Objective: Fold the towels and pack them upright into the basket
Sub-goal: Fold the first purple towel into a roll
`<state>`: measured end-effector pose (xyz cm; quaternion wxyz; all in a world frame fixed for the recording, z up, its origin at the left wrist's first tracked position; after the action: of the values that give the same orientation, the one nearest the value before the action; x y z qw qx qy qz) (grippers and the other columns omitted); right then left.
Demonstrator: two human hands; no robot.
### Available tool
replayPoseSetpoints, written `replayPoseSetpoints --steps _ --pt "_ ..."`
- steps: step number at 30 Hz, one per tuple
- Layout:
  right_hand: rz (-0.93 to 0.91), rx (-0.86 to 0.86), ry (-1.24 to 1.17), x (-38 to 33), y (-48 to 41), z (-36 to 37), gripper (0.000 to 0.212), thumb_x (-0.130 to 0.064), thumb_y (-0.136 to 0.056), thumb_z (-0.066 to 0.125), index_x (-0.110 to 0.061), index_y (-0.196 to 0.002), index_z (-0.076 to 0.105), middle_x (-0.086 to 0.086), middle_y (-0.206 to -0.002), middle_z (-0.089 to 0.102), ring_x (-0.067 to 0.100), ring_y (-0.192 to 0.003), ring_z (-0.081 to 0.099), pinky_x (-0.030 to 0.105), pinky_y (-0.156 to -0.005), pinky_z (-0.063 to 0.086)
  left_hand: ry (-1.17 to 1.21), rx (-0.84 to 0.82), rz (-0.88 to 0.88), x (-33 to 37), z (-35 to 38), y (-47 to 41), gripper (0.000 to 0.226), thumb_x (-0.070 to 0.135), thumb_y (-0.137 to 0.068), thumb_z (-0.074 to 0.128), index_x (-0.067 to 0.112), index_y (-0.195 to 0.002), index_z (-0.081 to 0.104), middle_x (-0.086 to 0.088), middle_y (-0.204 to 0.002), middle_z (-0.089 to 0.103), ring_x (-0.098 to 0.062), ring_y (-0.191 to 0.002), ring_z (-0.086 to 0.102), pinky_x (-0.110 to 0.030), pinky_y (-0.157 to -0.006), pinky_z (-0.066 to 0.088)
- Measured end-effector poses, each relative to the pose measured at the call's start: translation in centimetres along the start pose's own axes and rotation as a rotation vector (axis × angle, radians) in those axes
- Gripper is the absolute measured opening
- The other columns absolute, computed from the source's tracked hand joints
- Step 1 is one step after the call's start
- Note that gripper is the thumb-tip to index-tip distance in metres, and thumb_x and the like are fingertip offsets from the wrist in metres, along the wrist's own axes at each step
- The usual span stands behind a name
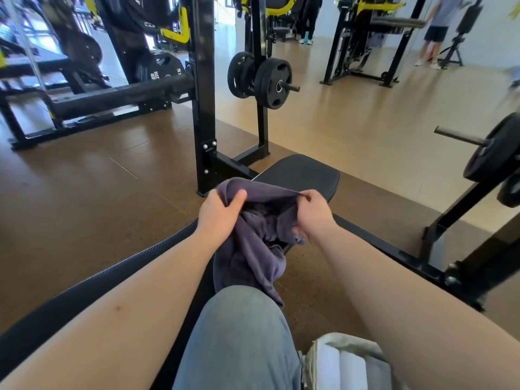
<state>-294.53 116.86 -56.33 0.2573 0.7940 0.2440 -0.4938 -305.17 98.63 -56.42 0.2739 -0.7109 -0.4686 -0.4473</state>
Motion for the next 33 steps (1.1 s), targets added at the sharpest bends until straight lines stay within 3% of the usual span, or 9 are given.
replayPoseSetpoints --steps 4,8,13,17,19,25,28,30,33 --pt "0.023 0.011 -0.105 -1.3 -1.1 -1.2 0.031 -0.028 -0.110 0.028 -0.022 -0.124 0.054 0.006 -0.102 0.061 0.022 -0.087 0.057 0.033 -0.065 0.048 -0.512 -0.033 0.231 -1.0 -0.6 0.0 0.062 0.028 -0.089 0.077 0.014 -0.133 0.035 -0.008 -0.126 0.055 -0.023 -0.111 0.065 -0.038 -0.092 0.057" --pt "-0.062 0.047 -0.110 -2.9 -1.2 -2.1 0.027 -0.031 -0.111 0.034 -0.024 -0.120 0.058 0.003 -0.110 0.064 0.022 -0.102 0.061 0.038 -0.086 0.053 -0.664 -0.022 0.074 -1.4 -0.6 -0.1 0.034 0.032 -0.102 0.057 0.016 -0.127 0.040 -0.011 -0.120 0.063 -0.029 -0.103 0.068 -0.043 -0.092 0.057" --pt "-0.347 -0.212 0.457 -2.3 0.8 -1.9 0.036 -0.049 -0.096 0.064 -0.027 -0.122 0.054 -0.009 -0.111 0.062 0.005 -0.094 0.058 0.024 -0.072 0.043 -0.390 0.002 -0.145 -0.8 -0.9 -0.3 0.026 0.020 -0.108 0.044 0.009 -0.129 0.052 -0.016 -0.120 0.062 -0.030 -0.101 0.061 -0.043 -0.094 0.051" --pt "-0.199 -0.489 0.621 0.4 2.7 0.0 0.076 -0.055 -0.084 0.076 -0.030 -0.148 0.044 -0.005 -0.137 0.057 0.021 -0.122 0.060 0.034 -0.099 0.050 0.014 0.109 -0.176 0.7 -0.9 -0.3 0.028 0.013 -0.103 0.047 0.018 -0.129 0.052 -0.011 -0.116 0.063 -0.026 -0.097 0.063 -0.043 -0.088 0.056" --pt "-0.204 -0.508 0.547 0.8 3.3 1.4 0.060 -0.049 -0.087 0.076 -0.030 -0.138 0.052 -0.006 -0.130 0.063 0.022 -0.117 0.063 0.041 -0.102 0.054 0.136 0.100 -0.114 1.8 -0.9 -0.5 0.029 0.009 -0.099 0.049 0.021 -0.124 0.055 -0.009 -0.112 0.063 -0.024 -0.096 0.062 -0.044 -0.089 0.055" --pt "-0.169 -0.462 0.418 -1.8 2.9 1.2 0.024 -0.030 -0.099 0.064 -0.018 -0.119 0.061 0.007 -0.112 0.069 0.028 -0.097 0.070 0.048 -0.076 0.065 -0.156 0.080 0.292 4.7 -2.2 -0.9 0.035 0.009 -0.092 0.065 0.020 -0.124 0.059 0.003 -0.107 0.063 -0.015 -0.098 0.059 -0.019 -0.076 0.044" --pt "-0.186 -0.469 0.747 -2.6 2.5 -1.1 0.014 -0.016 -0.093 0.067 -0.013 -0.105 0.061 0.008 -0.101 0.068 0.025 -0.085 0.067 0.035 -0.060 0.061 -0.551 -0.009 0.427 4.2 -2.8 -0.9 0.036 0.008 -0.092 0.063 0.019 -0.126 0.058 -0.004 -0.110 0.060 -0.021 -0.098 0.058 -0.030 -0.081 0.046" --pt "-0.183 -0.471 0.988 -2.4 2.9 -2.1 0.009 -0.010 -0.089 0.067 -0.016 -0.094 0.062 0.004 -0.091 0.068 0.023 -0.079 0.063 0.027 -0.053 0.047 -0.710 0.055 0.440 3.0 -3.4 -0.8 0.028 0.005 -0.095 0.057 0.017 -0.121 0.060 -0.005 -0.106 0.054 -0.025 -0.093 0.059 -0.031 -0.076 0.041" --pt "-0.065 -0.373 0.837 -1.7 2.6 -3.3 0.015 -0.004 -0.088 0.059 -0.017 -0.082 0.057 0.007 -0.088 0.065 0.023 -0.077 0.062 0.025 -0.055 0.047 -0.588 0.181 0.265 1.3 -4.0 -0.2 0.027 0.009 -0.096 0.056 0.014 -0.122 0.061 -0.007 -0.105 0.048 -0.025 -0.087 0.051 -0.034 -0.076 0.040"
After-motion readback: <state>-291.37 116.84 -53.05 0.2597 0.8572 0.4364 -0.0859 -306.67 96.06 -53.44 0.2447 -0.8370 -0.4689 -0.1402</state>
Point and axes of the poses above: each hand's wrist, its own y-axis away from the middle knuckle, its own z-axis out of the palm, x = y × z, the point moved 2 cm from there along -y, towards the middle knuckle
